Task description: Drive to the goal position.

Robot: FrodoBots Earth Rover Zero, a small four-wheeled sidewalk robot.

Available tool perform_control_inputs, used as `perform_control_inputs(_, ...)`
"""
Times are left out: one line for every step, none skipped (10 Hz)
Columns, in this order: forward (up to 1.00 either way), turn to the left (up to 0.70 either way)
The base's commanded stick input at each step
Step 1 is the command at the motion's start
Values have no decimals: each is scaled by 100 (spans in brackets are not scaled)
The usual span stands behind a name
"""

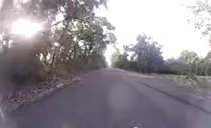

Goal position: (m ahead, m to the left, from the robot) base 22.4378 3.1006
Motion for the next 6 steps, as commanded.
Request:
perform_control_inputs(70, 0)
perform_control_inputs(70, 0)
perform_control_inputs(70, 0)
perform_control_inputs(70, 0)
perform_control_inputs(70, 0)
perform_control_inputs(70, 0)
